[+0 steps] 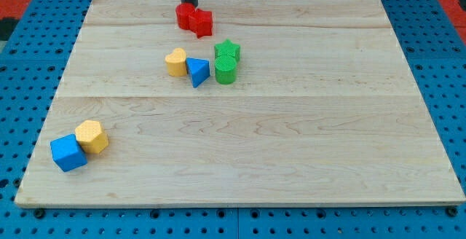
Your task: Slide the red circle closer to the yellow heart
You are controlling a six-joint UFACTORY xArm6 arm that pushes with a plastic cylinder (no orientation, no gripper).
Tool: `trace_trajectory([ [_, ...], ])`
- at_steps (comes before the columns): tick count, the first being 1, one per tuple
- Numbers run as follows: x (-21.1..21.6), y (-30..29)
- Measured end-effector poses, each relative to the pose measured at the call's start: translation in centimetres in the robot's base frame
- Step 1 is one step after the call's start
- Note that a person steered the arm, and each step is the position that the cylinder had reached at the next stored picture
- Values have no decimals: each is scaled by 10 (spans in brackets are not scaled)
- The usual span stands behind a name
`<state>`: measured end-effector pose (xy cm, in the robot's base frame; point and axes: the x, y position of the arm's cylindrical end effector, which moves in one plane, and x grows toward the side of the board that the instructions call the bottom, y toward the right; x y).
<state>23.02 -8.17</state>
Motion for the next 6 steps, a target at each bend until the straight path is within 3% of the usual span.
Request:
trace_trajectory([
  [2, 65, 26],
  [3, 67, 14],
  [4, -16, 17],
  [5, -20, -43],
  [6, 36, 3],
])
